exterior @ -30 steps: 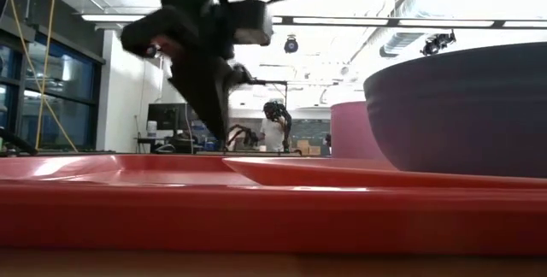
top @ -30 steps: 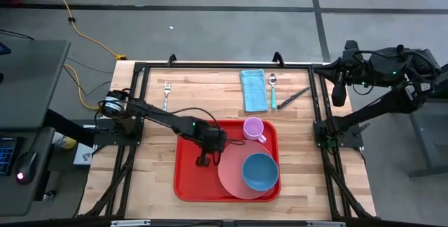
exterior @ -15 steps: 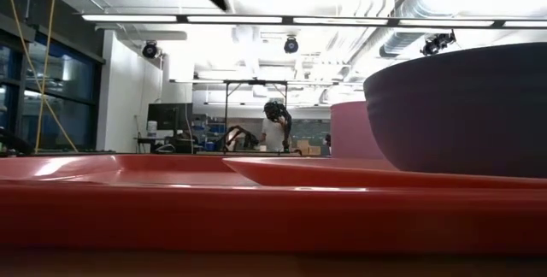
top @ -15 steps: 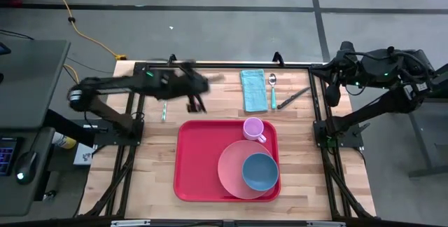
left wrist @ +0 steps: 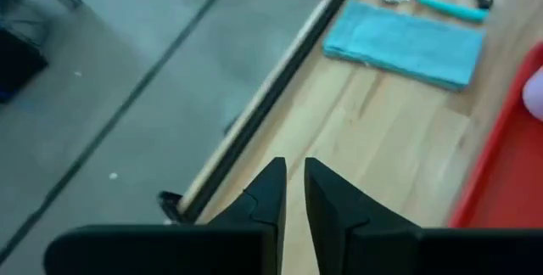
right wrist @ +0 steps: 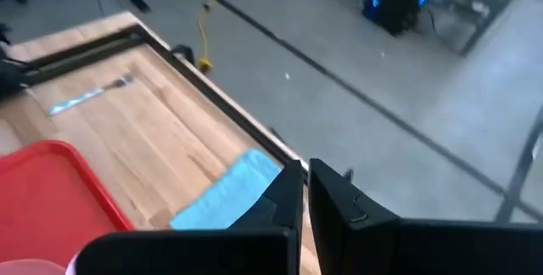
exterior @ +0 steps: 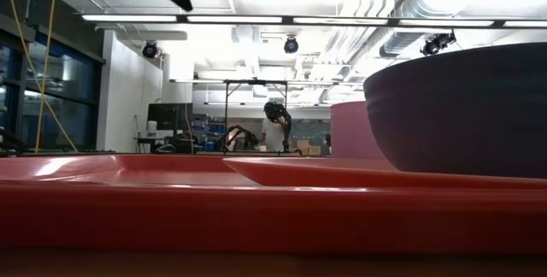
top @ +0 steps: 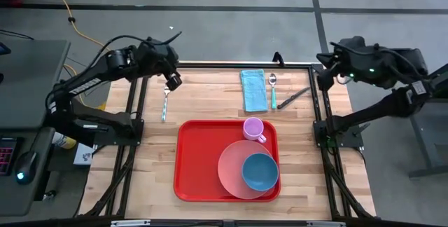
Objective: Set up tray
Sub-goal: Put the blue napkin on the red serving tray to the left side of the pink plate
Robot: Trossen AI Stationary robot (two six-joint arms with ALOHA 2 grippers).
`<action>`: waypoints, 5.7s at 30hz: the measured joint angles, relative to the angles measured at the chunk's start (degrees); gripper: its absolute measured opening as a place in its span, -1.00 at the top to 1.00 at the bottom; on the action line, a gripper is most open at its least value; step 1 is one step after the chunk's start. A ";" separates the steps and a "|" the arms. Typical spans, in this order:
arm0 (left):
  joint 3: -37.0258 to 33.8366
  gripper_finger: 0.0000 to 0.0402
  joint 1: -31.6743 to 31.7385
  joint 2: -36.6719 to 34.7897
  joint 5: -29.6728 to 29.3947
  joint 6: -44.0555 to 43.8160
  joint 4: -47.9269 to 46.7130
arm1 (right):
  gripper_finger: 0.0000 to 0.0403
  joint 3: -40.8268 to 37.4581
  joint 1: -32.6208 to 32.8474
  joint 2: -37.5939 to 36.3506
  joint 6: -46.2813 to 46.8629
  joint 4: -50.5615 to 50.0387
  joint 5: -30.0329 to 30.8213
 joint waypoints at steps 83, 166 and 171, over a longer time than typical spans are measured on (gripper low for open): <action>-7.46 0.83 7.70 -20.76 17.09 5.31 1.36 | 0.36 -61.44 -59.66 27.65 6.81 95.99 -88.10; -7.45 0.83 7.69 -20.70 17.22 0.80 0.84 | -0.20 -40.00 -54.87 47.30 -3.07 62.24 -66.15; -7.45 0.83 7.69 -20.72 17.22 0.81 -0.23 | -0.20 -40.00 -54.87 47.37 -1.79 62.93 -66.61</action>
